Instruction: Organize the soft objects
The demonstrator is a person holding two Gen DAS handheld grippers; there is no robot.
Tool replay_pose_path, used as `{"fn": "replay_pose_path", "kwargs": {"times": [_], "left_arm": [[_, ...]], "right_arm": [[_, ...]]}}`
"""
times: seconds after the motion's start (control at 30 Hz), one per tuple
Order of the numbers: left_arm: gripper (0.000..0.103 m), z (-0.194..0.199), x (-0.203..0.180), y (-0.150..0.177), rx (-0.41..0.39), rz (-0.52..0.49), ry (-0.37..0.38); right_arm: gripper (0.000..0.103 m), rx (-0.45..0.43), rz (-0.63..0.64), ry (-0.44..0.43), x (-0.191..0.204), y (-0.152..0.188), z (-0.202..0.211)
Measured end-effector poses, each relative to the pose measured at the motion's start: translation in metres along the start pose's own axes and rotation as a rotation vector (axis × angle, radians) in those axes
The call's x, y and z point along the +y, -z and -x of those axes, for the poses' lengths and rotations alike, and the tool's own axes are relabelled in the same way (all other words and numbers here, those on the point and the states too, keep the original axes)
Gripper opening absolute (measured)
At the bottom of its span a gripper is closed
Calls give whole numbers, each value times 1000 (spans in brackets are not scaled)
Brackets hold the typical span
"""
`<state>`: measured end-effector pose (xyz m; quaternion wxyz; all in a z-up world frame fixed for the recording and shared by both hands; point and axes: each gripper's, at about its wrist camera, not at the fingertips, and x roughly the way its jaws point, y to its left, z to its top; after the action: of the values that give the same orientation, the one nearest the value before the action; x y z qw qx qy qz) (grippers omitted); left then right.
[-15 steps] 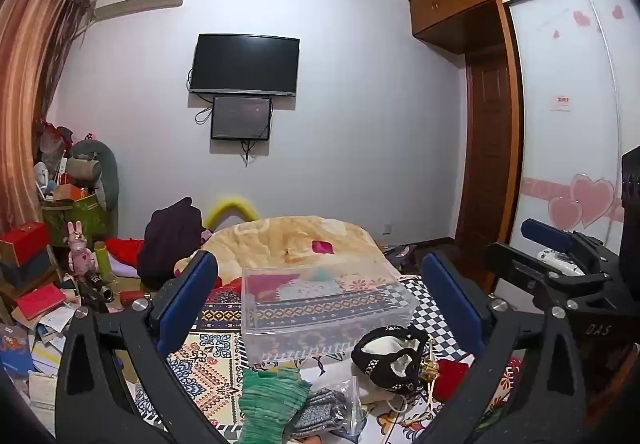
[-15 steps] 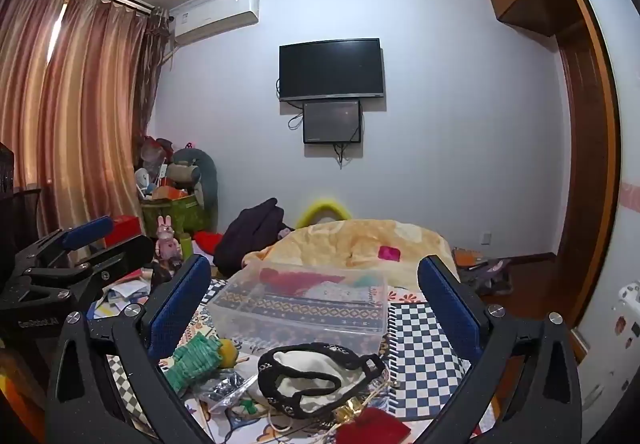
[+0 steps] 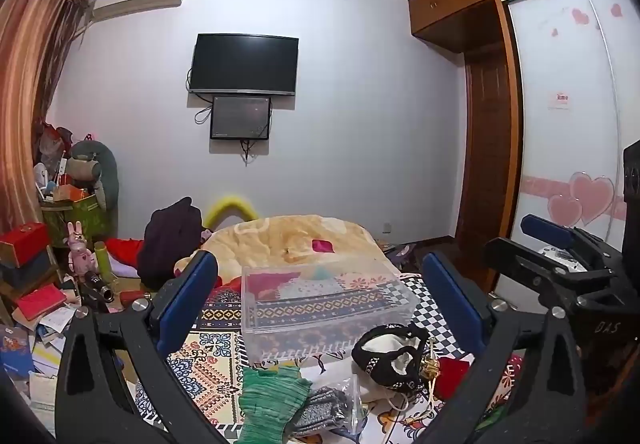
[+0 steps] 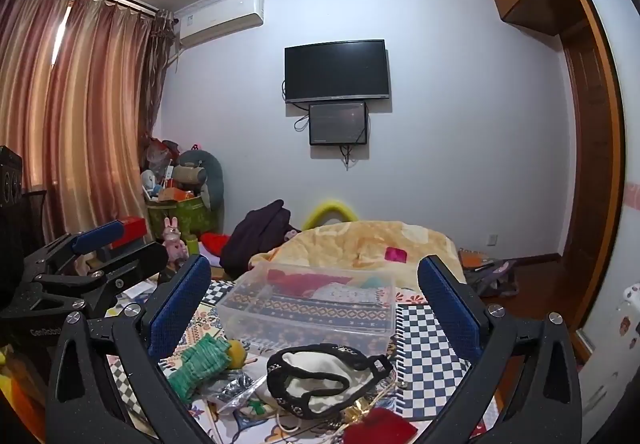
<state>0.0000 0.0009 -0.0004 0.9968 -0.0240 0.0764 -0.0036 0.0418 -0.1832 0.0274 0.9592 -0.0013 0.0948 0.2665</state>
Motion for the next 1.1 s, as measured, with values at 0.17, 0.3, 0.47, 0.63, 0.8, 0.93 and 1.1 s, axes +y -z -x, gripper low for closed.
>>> {"fn": "replay_pose_path", "kwargs": {"times": [0.17, 0.3, 0.47, 0.63, 0.8, 0.93, 1.1], "left_arm": [[103, -2, 1, 1, 4, 1, -2], [103, 0, 0, 0, 2, 3, -3], [103, 2, 1, 1, -3, 3, -5], [103, 1, 0, 1, -3, 6, -6], [103, 1, 1, 1, -1, 13, -8], [103, 1, 1, 0, 0, 13, -7], [103, 2, 1, 0, 0, 12, -8]], "right_arm": [[103, -1, -6, -8, -1, -1, -2], [103, -4, -3, -3, 0, -2, -1], [103, -6, -2, -1, 1, -1, -1], [103, -7, -2, -1, 1, -1, -1], [103, -7, -2, -1, 1, -1, -1], [103, -7, -3, -1, 1, -1, -1], [103, -10, -3, -1, 2, -1, 1]]}}
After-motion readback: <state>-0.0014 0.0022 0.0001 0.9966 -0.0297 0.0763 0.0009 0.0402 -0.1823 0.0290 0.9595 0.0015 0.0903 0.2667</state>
